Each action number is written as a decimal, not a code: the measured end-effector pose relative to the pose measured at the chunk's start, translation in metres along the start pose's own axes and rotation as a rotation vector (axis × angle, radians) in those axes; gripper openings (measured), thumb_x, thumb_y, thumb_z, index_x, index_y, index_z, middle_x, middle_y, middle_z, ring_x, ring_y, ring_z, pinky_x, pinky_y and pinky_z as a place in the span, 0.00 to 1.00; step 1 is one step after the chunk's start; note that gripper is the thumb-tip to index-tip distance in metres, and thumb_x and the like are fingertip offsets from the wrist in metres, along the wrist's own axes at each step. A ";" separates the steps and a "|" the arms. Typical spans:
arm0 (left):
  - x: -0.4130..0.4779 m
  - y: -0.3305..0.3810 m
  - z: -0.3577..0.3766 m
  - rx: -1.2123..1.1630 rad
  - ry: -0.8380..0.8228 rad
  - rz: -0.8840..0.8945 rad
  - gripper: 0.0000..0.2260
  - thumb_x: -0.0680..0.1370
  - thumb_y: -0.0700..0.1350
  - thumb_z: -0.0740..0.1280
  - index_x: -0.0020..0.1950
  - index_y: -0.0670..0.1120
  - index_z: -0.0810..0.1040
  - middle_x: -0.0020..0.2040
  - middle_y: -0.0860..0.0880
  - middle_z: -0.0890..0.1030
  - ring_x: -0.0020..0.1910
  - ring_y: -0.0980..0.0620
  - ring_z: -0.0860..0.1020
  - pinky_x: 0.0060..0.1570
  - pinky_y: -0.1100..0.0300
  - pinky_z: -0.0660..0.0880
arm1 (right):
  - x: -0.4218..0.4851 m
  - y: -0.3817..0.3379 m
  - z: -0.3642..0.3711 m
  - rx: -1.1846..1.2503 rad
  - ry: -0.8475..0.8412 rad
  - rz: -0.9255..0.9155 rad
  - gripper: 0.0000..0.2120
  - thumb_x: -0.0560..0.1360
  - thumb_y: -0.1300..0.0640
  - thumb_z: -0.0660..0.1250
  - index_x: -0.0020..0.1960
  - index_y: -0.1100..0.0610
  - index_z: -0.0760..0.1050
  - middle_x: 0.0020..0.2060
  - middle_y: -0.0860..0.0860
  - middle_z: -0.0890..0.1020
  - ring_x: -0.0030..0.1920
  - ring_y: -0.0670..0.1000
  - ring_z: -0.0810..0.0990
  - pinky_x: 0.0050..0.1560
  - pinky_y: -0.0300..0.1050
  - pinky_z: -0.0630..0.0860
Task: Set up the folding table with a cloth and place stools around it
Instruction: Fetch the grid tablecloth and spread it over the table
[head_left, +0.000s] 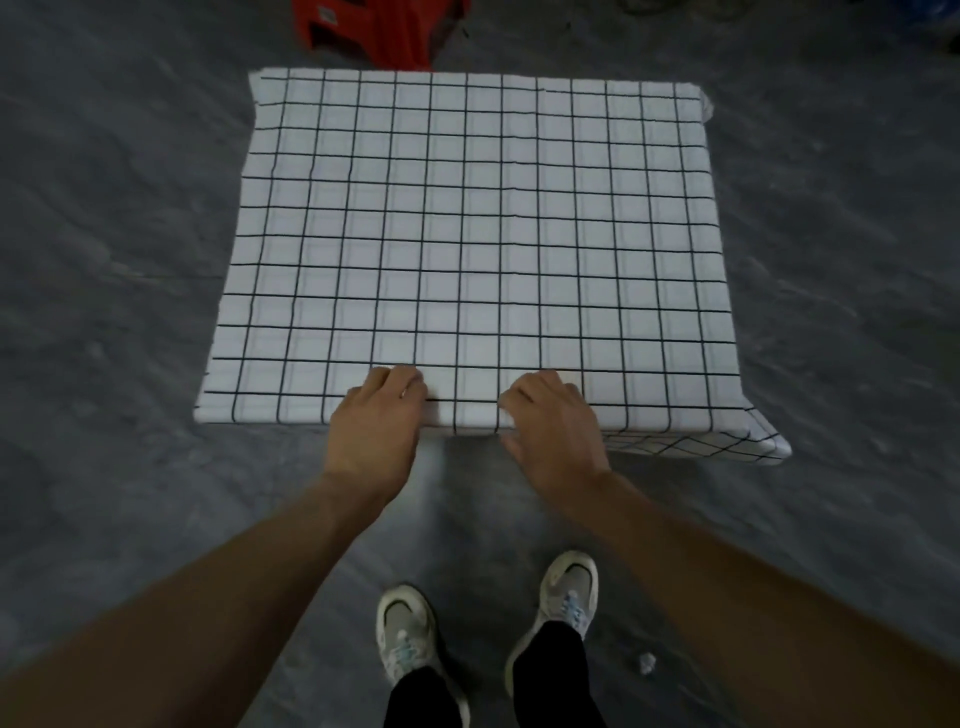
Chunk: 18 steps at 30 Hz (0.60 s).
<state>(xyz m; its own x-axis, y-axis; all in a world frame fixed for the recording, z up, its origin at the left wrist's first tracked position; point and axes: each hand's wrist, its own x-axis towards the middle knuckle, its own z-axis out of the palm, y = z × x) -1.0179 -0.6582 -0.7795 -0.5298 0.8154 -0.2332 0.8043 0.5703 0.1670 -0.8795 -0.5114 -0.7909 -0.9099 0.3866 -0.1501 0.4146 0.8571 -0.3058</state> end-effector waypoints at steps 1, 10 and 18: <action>-0.002 -0.009 0.001 0.012 0.003 -0.004 0.14 0.69 0.36 0.72 0.55 0.42 0.78 0.56 0.46 0.78 0.52 0.43 0.75 0.44 0.50 0.75 | 0.004 -0.006 0.002 -0.014 0.001 -0.005 0.11 0.70 0.61 0.74 0.52 0.58 0.80 0.49 0.52 0.80 0.52 0.53 0.75 0.51 0.47 0.73; -0.005 -0.030 0.008 0.107 0.018 0.110 0.12 0.69 0.34 0.72 0.51 0.41 0.79 0.53 0.46 0.78 0.48 0.44 0.75 0.41 0.51 0.73 | 0.007 -0.022 0.012 -0.085 0.076 -0.068 0.14 0.58 0.75 0.73 0.33 0.59 0.74 0.31 0.53 0.73 0.33 0.53 0.71 0.36 0.45 0.65; -0.007 -0.033 0.009 0.104 0.035 0.177 0.17 0.68 0.34 0.71 0.56 0.39 0.79 0.56 0.44 0.78 0.50 0.42 0.76 0.44 0.49 0.75 | 0.007 -0.021 0.015 -0.109 0.075 -0.063 0.13 0.61 0.74 0.73 0.36 0.59 0.74 0.33 0.53 0.73 0.34 0.52 0.71 0.36 0.48 0.69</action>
<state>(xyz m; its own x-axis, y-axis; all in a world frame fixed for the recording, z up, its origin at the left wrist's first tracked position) -1.0386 -0.6835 -0.7922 -0.3855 0.9059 -0.1753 0.9081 0.4062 0.1017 -0.8944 -0.5316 -0.7993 -0.9342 0.3513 -0.0620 0.3563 0.9109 -0.2080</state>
